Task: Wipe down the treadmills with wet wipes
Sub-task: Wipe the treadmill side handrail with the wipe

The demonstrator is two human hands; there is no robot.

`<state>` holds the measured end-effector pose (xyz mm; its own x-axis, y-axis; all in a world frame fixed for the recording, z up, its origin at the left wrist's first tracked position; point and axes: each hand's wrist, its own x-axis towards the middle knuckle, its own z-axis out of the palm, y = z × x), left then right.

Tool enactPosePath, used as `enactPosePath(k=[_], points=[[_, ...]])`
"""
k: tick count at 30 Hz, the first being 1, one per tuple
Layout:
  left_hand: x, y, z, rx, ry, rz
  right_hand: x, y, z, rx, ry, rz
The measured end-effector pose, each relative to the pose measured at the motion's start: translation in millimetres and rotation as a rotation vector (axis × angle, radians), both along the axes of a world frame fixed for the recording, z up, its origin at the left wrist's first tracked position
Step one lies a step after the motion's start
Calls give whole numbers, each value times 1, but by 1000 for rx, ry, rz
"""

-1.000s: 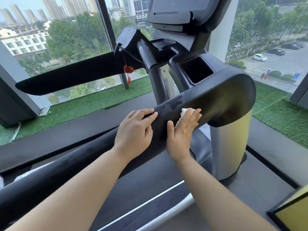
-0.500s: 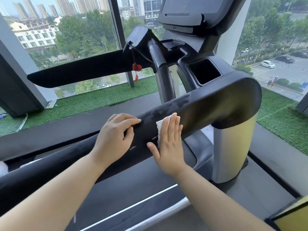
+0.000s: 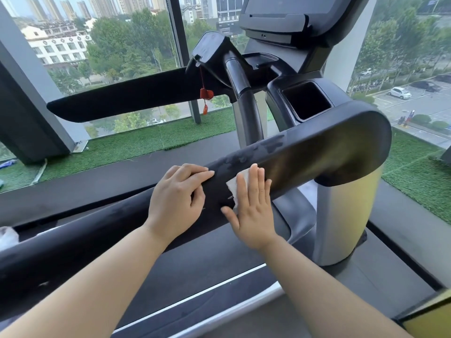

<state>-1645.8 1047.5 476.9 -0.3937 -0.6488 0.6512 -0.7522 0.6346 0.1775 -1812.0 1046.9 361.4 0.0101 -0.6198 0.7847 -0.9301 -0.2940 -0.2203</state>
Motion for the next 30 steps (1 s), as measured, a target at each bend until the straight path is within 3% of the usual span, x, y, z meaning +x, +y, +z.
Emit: enactPosePath(k=[6,11,17,23,25,28,30], points=[[-2,1,0,-4,-9,18,10,-5,14,65,-323,-98],[-1,1,-1,-9,-12,22,-1,-4,-7,-25,-13,12],[-1,1,0,-11,-20,17,-2,-1,1,30,-167,-29],[-2,2,0,-11,-20,41,-18,-9,-14,-59,-2,52],[-4,2,0,-6,-20,45,-32,-13,-17,-58,-77,29],[-5,2,0,-13,-12,57,-18,-13,-14,-18,-340,-7],[-6,2,0,-28,-6,57,5,-10,-15,-29,-367,11]])
